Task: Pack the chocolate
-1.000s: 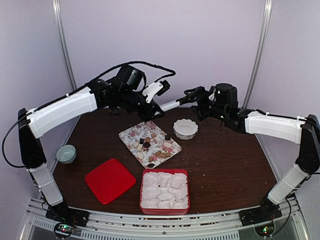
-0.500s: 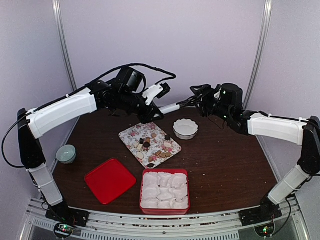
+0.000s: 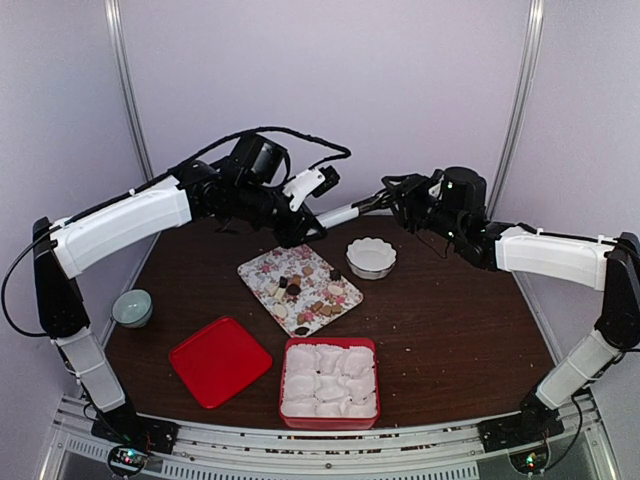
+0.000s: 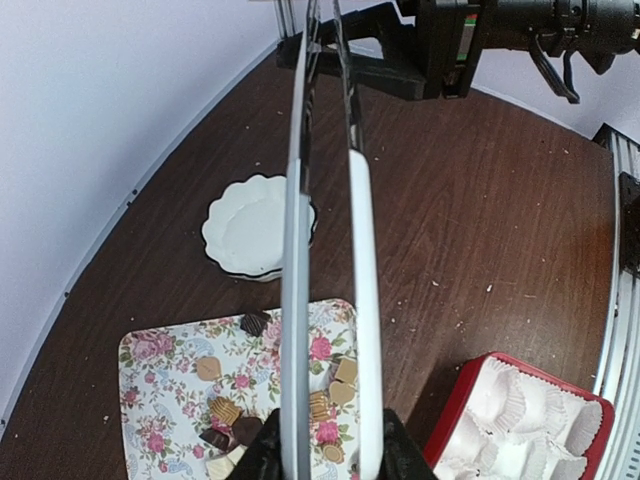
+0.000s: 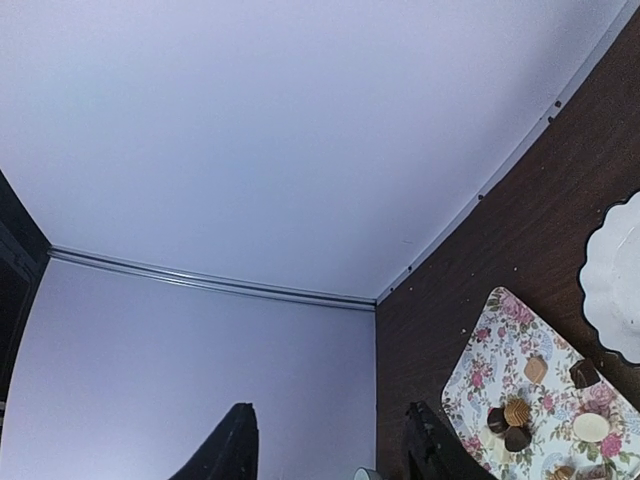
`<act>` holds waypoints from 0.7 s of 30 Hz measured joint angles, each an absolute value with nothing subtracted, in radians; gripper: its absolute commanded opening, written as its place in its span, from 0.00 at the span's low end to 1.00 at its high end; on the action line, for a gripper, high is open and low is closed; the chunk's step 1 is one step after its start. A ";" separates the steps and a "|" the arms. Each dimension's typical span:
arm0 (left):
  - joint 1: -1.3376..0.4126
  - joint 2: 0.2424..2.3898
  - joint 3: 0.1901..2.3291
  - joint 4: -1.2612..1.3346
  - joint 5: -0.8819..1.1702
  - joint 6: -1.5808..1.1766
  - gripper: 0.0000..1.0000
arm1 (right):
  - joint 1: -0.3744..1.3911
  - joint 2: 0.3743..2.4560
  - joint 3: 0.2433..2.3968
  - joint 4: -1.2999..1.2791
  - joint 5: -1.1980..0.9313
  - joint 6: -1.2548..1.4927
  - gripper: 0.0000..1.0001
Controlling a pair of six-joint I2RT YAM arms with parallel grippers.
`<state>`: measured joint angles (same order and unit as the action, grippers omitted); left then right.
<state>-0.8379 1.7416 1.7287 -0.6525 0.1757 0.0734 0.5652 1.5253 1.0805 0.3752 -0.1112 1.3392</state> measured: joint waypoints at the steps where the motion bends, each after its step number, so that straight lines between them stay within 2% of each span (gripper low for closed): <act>1: -0.838 1.742 1.729 -0.654 0.176 0.072 0.38 | 0.565 1.526 1.081 0.379 -0.113 1.341 0.43; 13: -0.838 1.760 1.789 -0.694 0.171 0.039 0.58 | 0.565 1.526 1.074 0.377 -0.126 1.331 0.38; 21: -0.838 1.842 1.887 -0.775 0.174 0.032 0.62 | 0.567 1.526 1.074 0.371 -0.128 1.331 0.38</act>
